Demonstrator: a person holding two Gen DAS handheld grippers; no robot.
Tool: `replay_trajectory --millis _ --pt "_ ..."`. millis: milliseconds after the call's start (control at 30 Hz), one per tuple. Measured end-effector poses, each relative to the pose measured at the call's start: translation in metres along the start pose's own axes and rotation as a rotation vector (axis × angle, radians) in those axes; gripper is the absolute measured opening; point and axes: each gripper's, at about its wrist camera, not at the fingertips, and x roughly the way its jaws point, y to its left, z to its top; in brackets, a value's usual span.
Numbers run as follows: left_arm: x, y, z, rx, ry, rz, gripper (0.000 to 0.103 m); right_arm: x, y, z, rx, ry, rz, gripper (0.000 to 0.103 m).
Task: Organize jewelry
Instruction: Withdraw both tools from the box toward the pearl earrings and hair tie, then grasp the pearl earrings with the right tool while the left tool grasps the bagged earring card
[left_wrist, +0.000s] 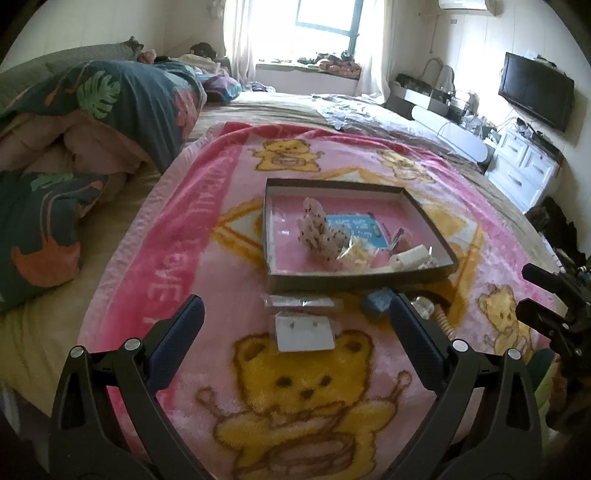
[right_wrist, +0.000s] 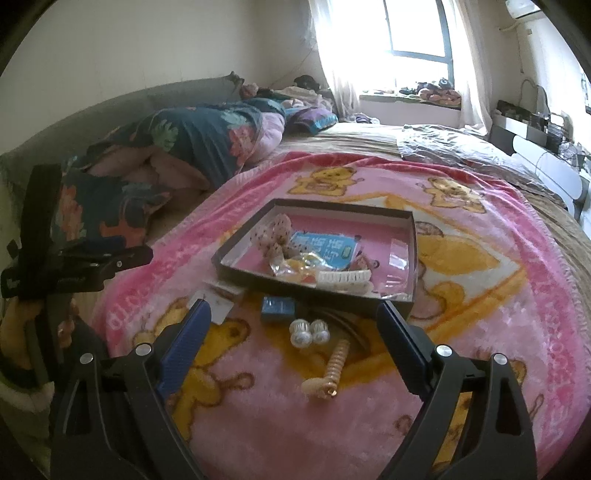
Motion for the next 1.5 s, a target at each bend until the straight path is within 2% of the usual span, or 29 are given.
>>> replay_trajectory --millis 400,1100,1333,1500 --pt "0.014 -0.002 -0.02 0.018 0.069 0.011 0.094 0.012 0.004 -0.022 -0.041 0.06 -0.005 0.09" --pt "0.08 -0.013 -0.049 0.081 0.225 0.025 0.094 0.054 -0.005 -0.037 -0.017 0.16 0.033 0.09" --pt "0.093 -0.011 -0.05 0.082 0.233 0.021 0.094 0.075 -0.01 -0.033 -0.018 0.192 0.053 0.083" --pt "0.097 -0.008 -0.046 0.064 0.221 0.01 0.094 0.096 -0.01 -0.026 -0.032 0.233 0.066 0.072"
